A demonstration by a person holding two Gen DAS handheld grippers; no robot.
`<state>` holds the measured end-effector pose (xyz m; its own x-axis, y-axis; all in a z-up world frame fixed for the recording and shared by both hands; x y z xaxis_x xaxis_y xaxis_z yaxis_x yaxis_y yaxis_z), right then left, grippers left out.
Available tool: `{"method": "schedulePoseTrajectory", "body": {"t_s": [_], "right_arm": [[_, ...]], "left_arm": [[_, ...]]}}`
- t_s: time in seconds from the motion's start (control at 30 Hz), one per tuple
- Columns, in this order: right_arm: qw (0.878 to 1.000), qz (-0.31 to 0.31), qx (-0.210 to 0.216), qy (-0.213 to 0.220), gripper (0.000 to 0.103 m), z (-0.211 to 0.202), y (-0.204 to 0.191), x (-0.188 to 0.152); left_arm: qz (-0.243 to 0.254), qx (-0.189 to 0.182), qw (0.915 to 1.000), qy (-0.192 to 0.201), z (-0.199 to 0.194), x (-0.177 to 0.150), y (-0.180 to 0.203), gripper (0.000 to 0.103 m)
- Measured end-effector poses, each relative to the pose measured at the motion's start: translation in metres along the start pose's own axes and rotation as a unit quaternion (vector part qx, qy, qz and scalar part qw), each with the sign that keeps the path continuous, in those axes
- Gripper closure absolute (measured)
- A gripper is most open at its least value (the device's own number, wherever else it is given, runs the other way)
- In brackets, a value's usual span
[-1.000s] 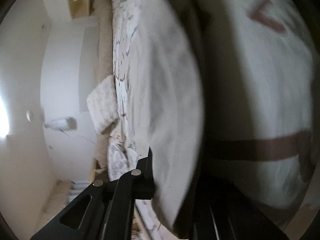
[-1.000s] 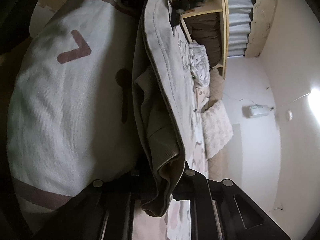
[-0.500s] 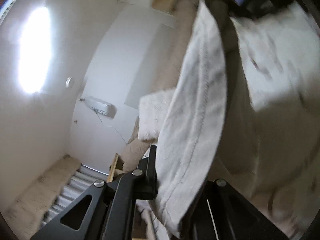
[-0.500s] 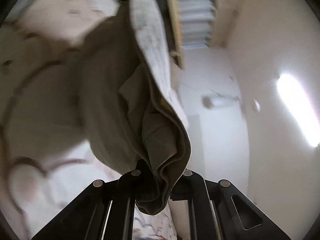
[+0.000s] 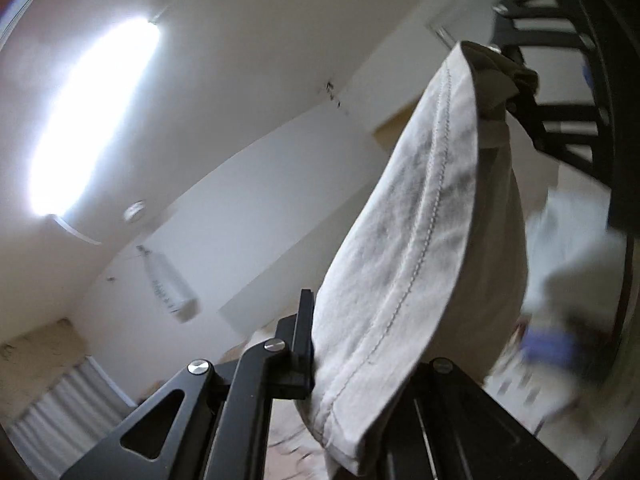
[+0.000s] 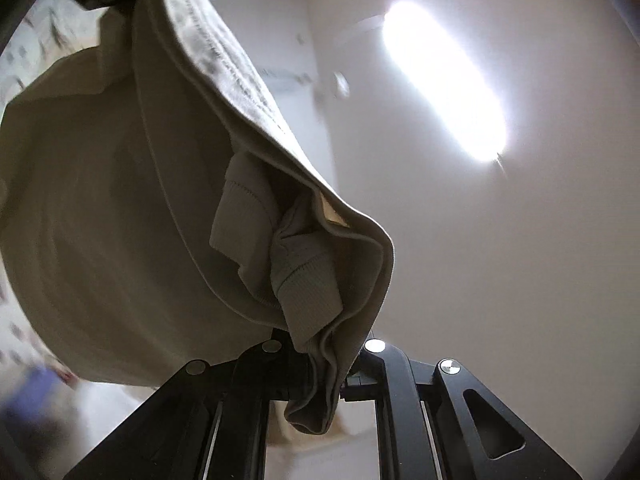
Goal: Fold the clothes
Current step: 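Lift the folded T-shirt off the bed with both tools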
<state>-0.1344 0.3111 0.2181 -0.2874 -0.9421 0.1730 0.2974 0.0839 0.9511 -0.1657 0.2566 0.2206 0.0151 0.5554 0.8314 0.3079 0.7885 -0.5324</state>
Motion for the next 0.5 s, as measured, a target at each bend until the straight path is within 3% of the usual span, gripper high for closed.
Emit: {"method": "schedulePoseTrajectory", "body": {"t_s": [0.23, 0.4, 0.5], "right_arm": [[0.994, -0.029, -0.042, -0.095, 0.093, 0.088, 0.026, -0.098], [0.99, -0.029, -0.04, -0.136, 0.093, 0.128, 0.015, -0.154], [0.988, -0.029, -0.041, -0.149, 0.093, 0.143, 0.007, -0.175]], "left_arm": [[-0.062, -0.048, 0.997, -0.003, 0.093, 0.088, 0.074, 0.095], [-0.091, -0.085, 0.9922, -0.013, 0.134, 0.115, 0.115, 0.094], [-0.09, -0.088, 0.992, -0.009, 0.15, 0.123, 0.135, 0.094]]}}
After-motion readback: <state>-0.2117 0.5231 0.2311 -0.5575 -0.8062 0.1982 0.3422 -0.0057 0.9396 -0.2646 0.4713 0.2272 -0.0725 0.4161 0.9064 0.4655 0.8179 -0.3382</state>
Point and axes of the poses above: each gripper's, at about its wrist camera, not at the fingertips, and z roughly the way its jaws point, y to its right, x to its top, the point moved 8 cm from there along z, roughly the way its jaws point, and after that the axes turned 3 degrees about -z, right-handed, at the moved point
